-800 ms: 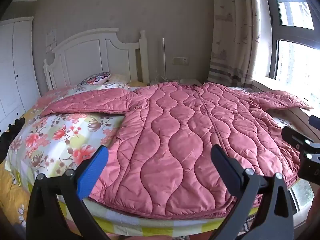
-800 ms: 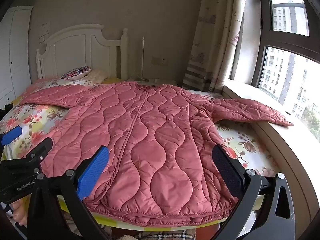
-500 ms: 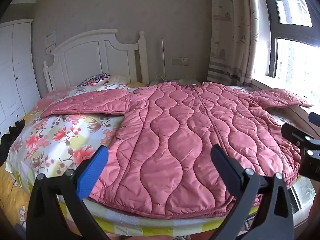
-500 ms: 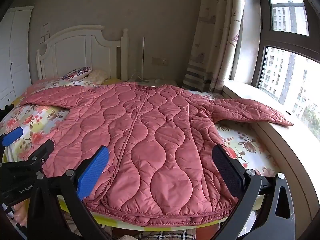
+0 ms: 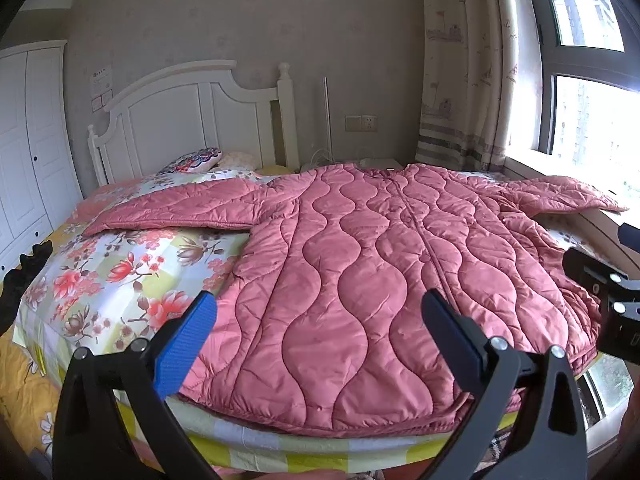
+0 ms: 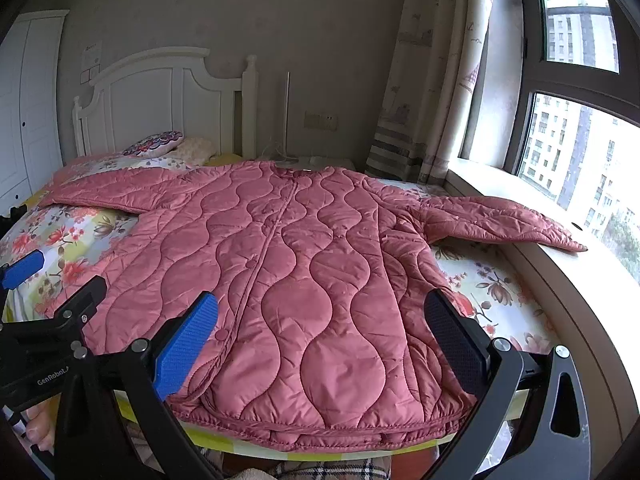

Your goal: Fold large clothes

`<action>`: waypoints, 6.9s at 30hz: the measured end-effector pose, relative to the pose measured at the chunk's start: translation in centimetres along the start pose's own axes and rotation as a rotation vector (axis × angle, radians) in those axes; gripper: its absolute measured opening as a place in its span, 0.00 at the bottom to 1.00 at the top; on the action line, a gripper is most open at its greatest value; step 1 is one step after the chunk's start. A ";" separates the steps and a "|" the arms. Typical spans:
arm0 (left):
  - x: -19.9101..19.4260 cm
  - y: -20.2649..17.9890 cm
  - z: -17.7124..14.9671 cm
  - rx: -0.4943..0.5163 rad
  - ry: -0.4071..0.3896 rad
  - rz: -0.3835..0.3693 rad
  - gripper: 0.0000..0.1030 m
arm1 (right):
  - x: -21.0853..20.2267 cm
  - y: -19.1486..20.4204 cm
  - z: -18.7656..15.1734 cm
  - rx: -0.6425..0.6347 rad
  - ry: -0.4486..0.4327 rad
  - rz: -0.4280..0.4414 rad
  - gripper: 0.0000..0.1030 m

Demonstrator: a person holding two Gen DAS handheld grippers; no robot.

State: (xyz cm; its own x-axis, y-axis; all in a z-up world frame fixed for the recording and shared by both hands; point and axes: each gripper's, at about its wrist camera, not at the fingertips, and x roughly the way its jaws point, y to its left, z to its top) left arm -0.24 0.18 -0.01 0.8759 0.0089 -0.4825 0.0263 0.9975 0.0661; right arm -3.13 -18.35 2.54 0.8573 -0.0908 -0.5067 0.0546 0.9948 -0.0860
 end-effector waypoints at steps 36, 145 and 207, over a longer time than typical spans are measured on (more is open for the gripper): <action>-0.1 -0.1 -0.4 0.006 0.002 0.006 0.98 | 0.8 -0.1 -0.7 0.013 0.027 0.008 0.96; 27.5 0.3 11.0 -0.130 0.350 -0.294 0.98 | 33.5 -25.4 4.7 0.373 0.326 -0.164 0.83; 35.7 -6.1 10.3 0.021 0.391 -0.137 0.98 | 39.9 -18.5 15.5 0.112 0.292 -0.168 0.93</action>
State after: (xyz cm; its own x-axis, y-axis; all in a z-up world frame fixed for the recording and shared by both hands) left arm 35.80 -6.27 -8.65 0.6149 -0.0938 -0.7830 0.1434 0.9896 -0.0059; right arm 38.01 -39.63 -2.78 0.6497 -0.2471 -0.7189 0.2526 0.9621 -0.1023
